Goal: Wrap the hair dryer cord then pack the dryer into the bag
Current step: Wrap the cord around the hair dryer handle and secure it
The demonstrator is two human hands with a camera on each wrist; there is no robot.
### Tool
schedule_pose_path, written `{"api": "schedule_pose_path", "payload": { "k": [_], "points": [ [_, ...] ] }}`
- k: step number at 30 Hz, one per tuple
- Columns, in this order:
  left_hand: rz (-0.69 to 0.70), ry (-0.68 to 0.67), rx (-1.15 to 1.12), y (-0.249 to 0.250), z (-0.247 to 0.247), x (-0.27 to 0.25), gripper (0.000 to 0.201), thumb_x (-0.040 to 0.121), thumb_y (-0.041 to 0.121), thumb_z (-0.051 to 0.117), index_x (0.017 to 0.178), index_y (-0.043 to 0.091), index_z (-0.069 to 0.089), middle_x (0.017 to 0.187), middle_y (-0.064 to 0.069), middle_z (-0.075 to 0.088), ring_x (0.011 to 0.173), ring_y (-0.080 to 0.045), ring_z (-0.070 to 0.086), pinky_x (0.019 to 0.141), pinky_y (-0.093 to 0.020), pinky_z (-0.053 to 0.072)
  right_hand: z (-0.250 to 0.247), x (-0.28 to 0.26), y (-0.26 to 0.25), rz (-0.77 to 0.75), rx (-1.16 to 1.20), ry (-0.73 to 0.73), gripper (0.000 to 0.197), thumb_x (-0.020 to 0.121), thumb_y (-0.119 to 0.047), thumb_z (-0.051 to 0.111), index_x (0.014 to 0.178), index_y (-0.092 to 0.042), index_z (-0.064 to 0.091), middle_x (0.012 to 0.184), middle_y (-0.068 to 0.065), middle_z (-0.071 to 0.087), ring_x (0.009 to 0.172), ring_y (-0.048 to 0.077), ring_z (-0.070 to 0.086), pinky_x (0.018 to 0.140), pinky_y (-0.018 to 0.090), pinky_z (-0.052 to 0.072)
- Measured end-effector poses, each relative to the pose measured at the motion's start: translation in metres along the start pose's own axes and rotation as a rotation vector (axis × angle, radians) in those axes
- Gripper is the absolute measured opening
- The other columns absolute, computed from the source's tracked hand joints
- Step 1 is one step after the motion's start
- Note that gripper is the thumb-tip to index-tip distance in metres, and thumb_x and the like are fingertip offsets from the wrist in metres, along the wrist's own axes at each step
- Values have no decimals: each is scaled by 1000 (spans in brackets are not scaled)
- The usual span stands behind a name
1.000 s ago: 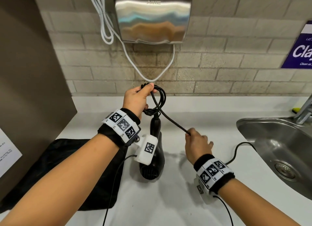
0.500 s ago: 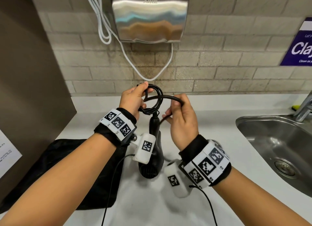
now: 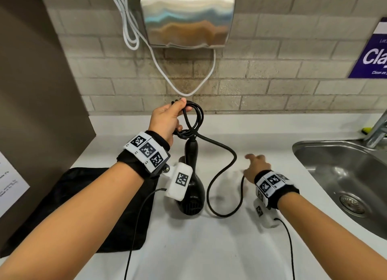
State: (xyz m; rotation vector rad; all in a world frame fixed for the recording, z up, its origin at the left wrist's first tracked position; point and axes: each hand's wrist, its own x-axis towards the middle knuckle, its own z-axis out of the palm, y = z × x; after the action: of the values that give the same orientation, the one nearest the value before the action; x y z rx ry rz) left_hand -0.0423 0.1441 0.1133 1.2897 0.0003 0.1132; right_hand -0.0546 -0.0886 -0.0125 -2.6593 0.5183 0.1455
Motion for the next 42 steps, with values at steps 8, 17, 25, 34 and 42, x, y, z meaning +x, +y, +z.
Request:
{"api": "schedule_pose_path", "payload": {
  "k": [8,17,25,34,42],
  "points": [
    [-15,-21,29,-2,6,-1,18,91,24,57,76,14,60,79,0,67,29,-5,23,38,-17,28,4,48,49,86,-150,-172,44,98,-17,27,142,-13,26,152,12,21,137,33,27,110,43,29],
    [-4,-33,38,-3,8,1,19,92,22,54,76,14,60,74,1,68,29,-5,22,37,-17,27,-8,53,5,122,632,157,20,89,-1,39,108,-8,45,98,17,53,67,27,54,52,31,44],
    [4,-19,54,-6,10,5,18,92,23,54,78,14,61,69,4,70,32,-8,25,36,-17,28,-65,-51,-72,-710,978,365,5,89,-17,43,89,-23,45,62,-6,46,50,0,41,51,13,33],
    [43,-61,43,-9,12,3,19,92,24,55,77,14,64,63,8,70,75,-23,39,48,-27,32,-43,-71,-97,-778,859,221,27,88,-5,50,78,-28,41,70,-8,63,63,-1,58,57,9,39],
    [-1,-103,24,-4,13,-2,21,92,23,54,75,15,62,62,6,69,61,-19,46,37,-17,28,-50,-53,-114,-444,711,279,31,76,-30,70,84,-17,42,66,0,53,63,23,56,59,35,46]
  ]
}}
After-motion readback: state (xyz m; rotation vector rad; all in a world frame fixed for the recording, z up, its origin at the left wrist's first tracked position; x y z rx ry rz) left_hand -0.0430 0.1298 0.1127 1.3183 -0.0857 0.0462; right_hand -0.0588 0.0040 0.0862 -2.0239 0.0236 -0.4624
